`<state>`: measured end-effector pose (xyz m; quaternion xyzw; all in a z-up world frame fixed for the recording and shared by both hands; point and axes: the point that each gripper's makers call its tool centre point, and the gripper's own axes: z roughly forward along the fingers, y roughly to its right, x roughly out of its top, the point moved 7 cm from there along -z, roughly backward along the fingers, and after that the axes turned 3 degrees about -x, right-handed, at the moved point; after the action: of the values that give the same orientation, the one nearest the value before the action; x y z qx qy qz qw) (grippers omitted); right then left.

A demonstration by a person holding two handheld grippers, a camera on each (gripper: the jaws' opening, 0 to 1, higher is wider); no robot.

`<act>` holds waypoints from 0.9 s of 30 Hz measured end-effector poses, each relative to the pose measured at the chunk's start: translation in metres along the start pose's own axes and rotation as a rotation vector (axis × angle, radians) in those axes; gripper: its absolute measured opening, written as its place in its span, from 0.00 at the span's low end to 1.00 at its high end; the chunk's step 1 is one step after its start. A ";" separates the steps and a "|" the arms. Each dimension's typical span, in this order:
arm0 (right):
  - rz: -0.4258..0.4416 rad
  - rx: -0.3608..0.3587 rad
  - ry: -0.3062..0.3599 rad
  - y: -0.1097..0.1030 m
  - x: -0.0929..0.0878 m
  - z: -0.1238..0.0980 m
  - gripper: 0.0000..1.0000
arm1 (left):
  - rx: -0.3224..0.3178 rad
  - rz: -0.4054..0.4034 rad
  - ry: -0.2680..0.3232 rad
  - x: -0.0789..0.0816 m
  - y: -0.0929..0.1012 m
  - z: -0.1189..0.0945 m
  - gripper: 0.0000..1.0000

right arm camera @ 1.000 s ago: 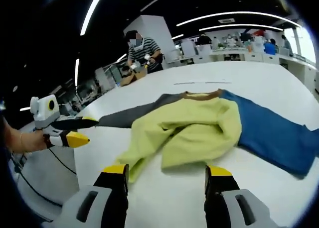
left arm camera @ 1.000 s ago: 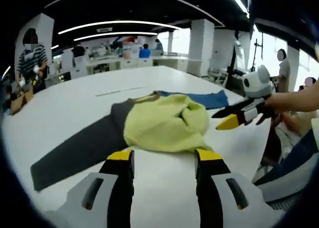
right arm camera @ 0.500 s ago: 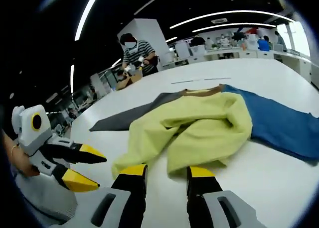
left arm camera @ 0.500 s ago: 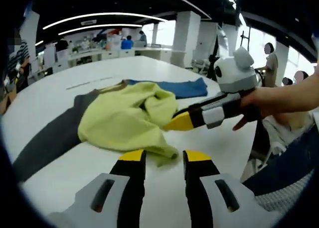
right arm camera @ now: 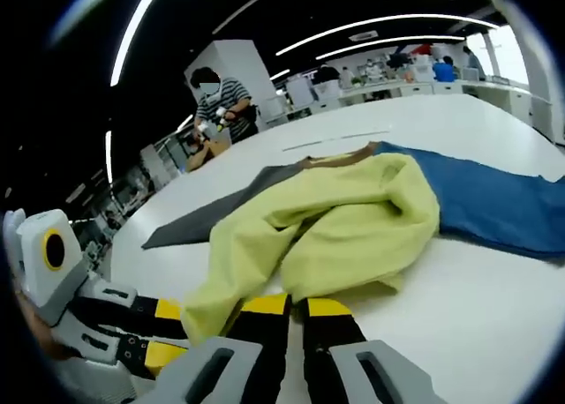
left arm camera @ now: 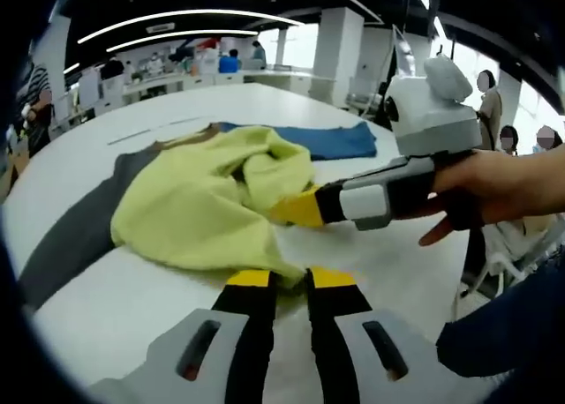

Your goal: Fold the garment on the visible template until the final outline fits inside the template.

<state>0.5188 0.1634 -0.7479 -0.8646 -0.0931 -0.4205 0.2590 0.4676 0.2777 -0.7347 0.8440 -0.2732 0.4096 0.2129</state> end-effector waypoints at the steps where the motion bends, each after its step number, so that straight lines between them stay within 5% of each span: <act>1: -0.005 -0.001 0.001 0.000 0.000 0.000 0.00 | 0.001 -0.016 0.004 0.001 -0.002 -0.002 0.02; 14: -0.151 0.022 0.076 -0.012 0.046 -0.031 0.00 | -0.034 -0.051 0.118 0.031 -0.024 -0.044 0.00; 20: -0.213 -0.025 0.093 -0.001 0.077 -0.043 0.00 | -0.021 -0.137 0.169 0.050 -0.048 -0.064 0.00; 27: -0.241 -0.089 0.083 0.027 0.096 -0.035 0.00 | 0.039 -0.256 0.206 0.054 -0.087 -0.062 0.00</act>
<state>0.5658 0.1163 -0.6655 -0.8397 -0.1667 -0.4875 0.1716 0.5148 0.3647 -0.6673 0.8294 -0.1322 0.4689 0.2735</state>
